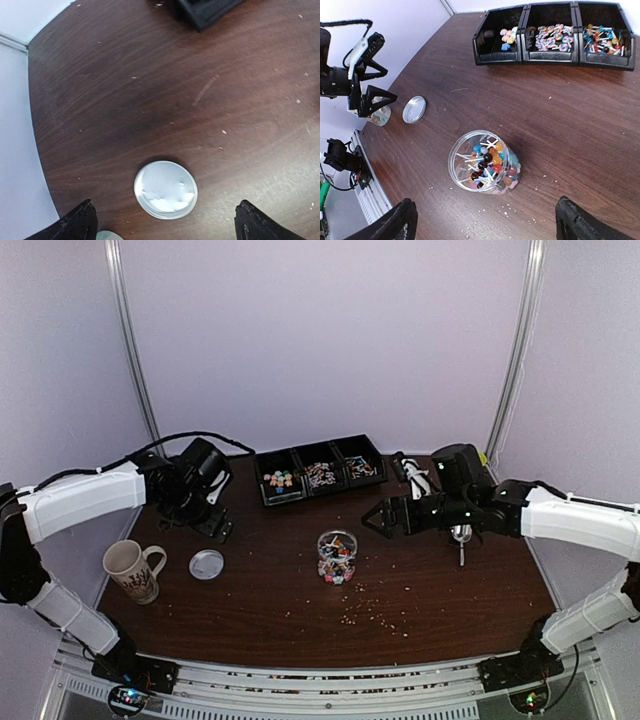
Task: Pack the candies
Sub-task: Move the packing box to the center of the board, then pick up the box lid from the center of the board.
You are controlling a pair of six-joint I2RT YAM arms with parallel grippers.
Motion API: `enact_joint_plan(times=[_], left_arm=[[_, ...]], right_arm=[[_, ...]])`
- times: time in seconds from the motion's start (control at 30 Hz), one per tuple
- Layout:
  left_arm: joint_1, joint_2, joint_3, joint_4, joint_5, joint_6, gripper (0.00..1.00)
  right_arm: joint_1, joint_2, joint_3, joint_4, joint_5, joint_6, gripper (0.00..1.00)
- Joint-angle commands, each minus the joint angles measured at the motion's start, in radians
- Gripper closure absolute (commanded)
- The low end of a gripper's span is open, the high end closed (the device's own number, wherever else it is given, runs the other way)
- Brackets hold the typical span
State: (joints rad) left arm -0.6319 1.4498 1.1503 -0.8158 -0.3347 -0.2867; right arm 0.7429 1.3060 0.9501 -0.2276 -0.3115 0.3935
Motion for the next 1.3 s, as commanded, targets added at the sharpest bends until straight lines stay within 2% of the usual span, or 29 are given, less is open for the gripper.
enact_joint_plan(times=[0.0,0.23,0.37,0.53,0.7,0.93,1.13,1.27], left_arm=[[-0.061,0.031,-0.016,-0.021,-0.082,-0.119,0.02],[-0.141,0.147,-0.069,-0.01,-0.217,-0.204,0.03],[-0.163,0.196,-0.076,0.001,-0.223,-0.227,0.08],[-0.178,0.227,-0.089,0.008,-0.225,-0.25,0.19],[-0.183,0.241,-0.133,0.064,-0.179,-0.262,0.36],[-0.183,0.281,-0.164,0.11,-0.151,-0.268,0.49],[-0.183,0.322,-0.16,0.125,-0.143,-0.258,0.7],[-0.183,0.335,-0.159,0.128,-0.143,-0.253,0.75]], right_arm=[[0.003,-0.113,-0.057,-0.099,0.145,-0.065,0.04],[0.003,-0.281,-0.136,-0.1,0.205,-0.067,0.05],[0.003,-0.335,-0.155,-0.108,0.215,-0.07,0.05],[0.003,-0.36,-0.167,-0.127,0.221,-0.074,0.05],[0.003,-0.372,-0.179,-0.127,0.224,-0.072,0.05],[0.003,-0.367,-0.173,-0.132,0.215,-0.066,0.06],[0.003,-0.369,-0.17,-0.134,0.213,-0.059,0.06],[0.003,-0.368,-0.171,-0.138,0.218,-0.062,0.06]])
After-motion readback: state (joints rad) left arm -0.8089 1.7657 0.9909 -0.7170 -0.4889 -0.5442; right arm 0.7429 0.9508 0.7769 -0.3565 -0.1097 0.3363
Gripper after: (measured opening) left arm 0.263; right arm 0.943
